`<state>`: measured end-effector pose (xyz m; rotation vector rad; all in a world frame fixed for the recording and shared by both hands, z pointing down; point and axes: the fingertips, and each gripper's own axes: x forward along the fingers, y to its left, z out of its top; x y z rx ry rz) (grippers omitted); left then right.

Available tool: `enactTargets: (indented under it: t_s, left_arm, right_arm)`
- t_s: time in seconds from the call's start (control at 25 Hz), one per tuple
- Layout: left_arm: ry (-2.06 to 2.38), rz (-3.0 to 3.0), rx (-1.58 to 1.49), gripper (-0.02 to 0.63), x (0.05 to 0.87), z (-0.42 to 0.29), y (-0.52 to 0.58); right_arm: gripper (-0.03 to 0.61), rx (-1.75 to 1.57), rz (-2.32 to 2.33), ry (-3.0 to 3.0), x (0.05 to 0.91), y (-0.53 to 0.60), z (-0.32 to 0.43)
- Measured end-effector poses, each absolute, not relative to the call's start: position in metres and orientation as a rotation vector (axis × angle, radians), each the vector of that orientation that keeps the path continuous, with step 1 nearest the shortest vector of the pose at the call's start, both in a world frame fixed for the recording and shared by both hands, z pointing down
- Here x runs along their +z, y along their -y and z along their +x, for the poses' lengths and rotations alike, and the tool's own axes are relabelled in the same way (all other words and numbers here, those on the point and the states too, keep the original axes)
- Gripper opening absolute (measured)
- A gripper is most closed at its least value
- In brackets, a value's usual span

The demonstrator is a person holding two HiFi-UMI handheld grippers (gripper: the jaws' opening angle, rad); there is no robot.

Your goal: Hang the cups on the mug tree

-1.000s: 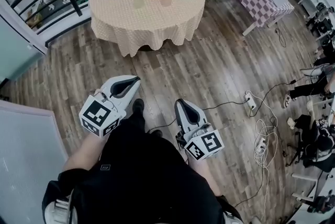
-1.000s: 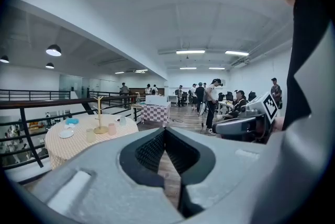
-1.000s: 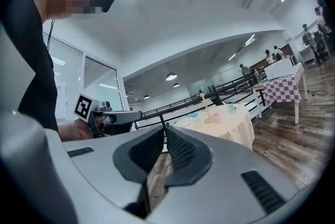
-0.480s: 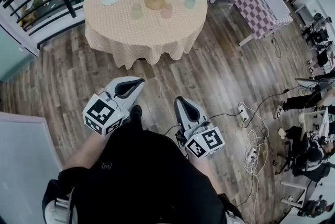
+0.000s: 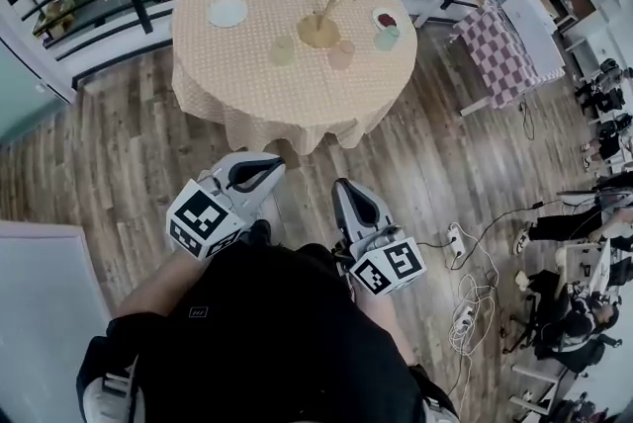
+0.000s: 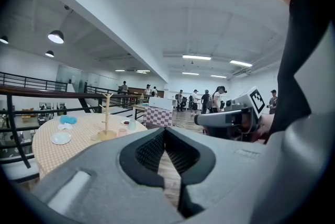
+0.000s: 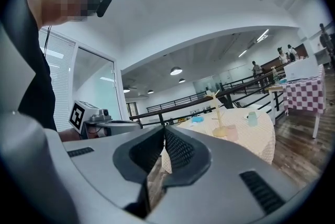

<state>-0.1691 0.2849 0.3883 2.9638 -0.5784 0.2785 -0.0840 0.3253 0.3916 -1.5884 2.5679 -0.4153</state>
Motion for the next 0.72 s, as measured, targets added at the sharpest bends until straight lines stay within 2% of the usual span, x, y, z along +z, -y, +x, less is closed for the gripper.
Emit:
enactTargets:
  t_s: [0.36,0.72]
  left_arm:
    - [0.627,2.911,0.275,0.006,0.4,-0.182,-0.233]
    - [0.686,2.863,0.316,0.008,0.414,-0.16,-0.166]
  right_arm:
    - [0.017,-0.489,-1.574,-2.572,0.405,-0.27,-0.081]
    - [0.017,-0.54,-1.479,-2.628,0.419,-0.197,-0.065]
